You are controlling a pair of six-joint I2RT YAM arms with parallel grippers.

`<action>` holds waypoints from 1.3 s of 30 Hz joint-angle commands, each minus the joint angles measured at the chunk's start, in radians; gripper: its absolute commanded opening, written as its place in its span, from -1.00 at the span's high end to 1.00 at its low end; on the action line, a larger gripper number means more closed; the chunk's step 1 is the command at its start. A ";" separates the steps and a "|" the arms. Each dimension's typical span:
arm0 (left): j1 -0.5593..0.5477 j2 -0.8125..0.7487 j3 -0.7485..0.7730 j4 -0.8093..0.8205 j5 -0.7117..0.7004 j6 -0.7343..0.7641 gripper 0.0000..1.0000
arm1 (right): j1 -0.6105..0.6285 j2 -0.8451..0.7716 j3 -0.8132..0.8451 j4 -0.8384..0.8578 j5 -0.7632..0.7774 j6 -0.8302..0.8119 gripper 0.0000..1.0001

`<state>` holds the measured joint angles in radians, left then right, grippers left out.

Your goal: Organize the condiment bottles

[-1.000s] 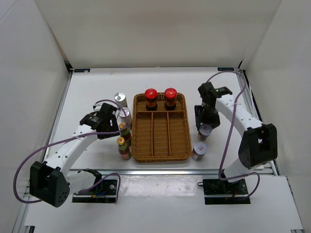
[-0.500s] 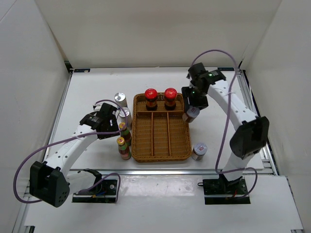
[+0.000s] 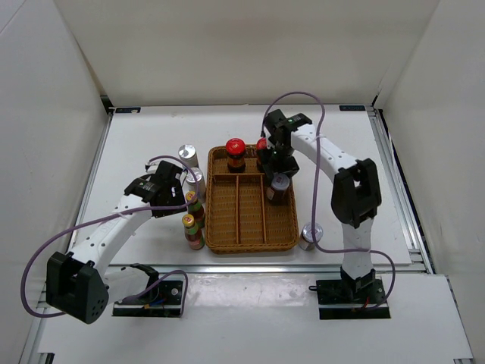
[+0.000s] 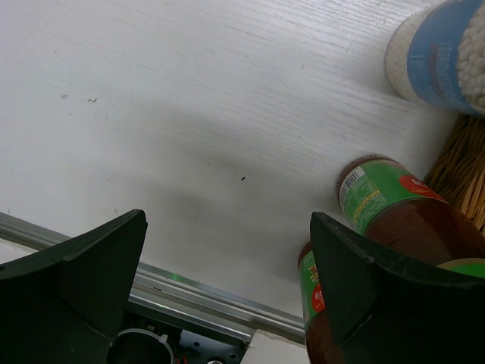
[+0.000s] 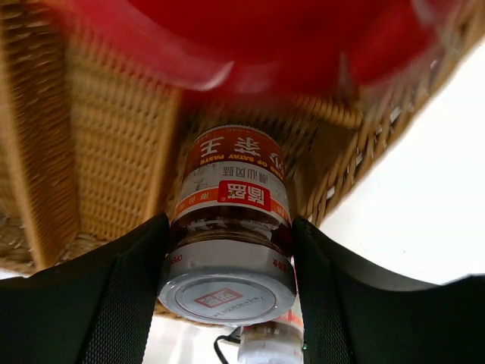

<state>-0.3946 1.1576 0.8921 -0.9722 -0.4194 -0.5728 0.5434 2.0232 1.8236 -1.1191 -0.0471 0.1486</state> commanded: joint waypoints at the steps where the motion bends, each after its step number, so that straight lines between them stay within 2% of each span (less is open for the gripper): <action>1: 0.003 -0.002 0.025 -0.003 0.004 0.001 -0.99 | -0.022 0.025 0.042 -0.002 -0.011 -0.006 0.37; 2: 0.003 -0.002 0.025 -0.003 0.004 0.001 -0.99 | -0.022 0.035 0.042 -0.002 -0.011 -0.006 0.26; 3: 0.003 -0.002 0.025 -0.003 0.004 0.001 -0.99 | -0.022 0.035 0.042 -0.002 -0.011 -0.006 -0.17; 6: 0.003 -0.002 0.025 -0.003 0.004 0.001 -0.99 | -0.031 0.048 0.059 -0.015 -0.020 0.003 -1.00; 11: 0.003 -0.013 0.025 -0.013 -0.009 0.001 -0.99 | -0.053 -0.050 0.135 -0.083 -0.011 0.023 -1.00; 14: 0.003 -0.022 0.025 -0.002 -0.009 0.001 -0.99 | -0.053 -0.158 0.135 -0.116 0.033 0.032 -1.00; 16: 0.003 -0.022 0.025 -0.002 -0.009 0.001 -0.99 | -0.053 -0.250 0.077 -0.151 0.082 0.032 -1.00; 21: 0.003 -0.045 0.025 -0.002 -0.018 0.001 -0.99 | -0.053 -0.458 -0.202 -0.182 0.107 0.042 -1.00; 22: 0.003 -0.058 0.025 -0.002 -0.018 0.001 -0.99 | -0.053 -0.522 -0.319 -0.168 0.107 0.055 -1.00; 24: 0.003 -0.070 0.025 -0.002 -0.018 0.001 -0.99 | -0.043 -0.581 -0.433 -0.159 0.098 0.068 -1.00; 26: 0.003 -0.084 0.016 -0.002 -0.027 0.001 -0.99 | -0.043 -0.651 -0.570 -0.121 0.052 0.077 -1.00; 27: 0.003 -0.110 0.016 -0.002 -0.027 0.001 -0.99 | -0.043 -0.670 -0.579 -0.102 0.021 0.077 -1.00; 31: 0.003 -0.167 0.007 -0.002 -0.047 0.001 -0.99 | -0.043 -0.600 -0.592 -0.131 0.064 0.152 -1.00; 39: 0.003 -0.239 -0.002 0.007 -0.065 -0.009 -0.99 | -0.034 -0.521 -0.716 -0.122 0.024 0.265 -0.97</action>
<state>-0.3946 0.9672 0.8917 -0.9718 -0.4515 -0.5735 0.5007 1.4979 1.1496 -1.2308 -0.0078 0.3450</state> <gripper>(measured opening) 0.996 0.994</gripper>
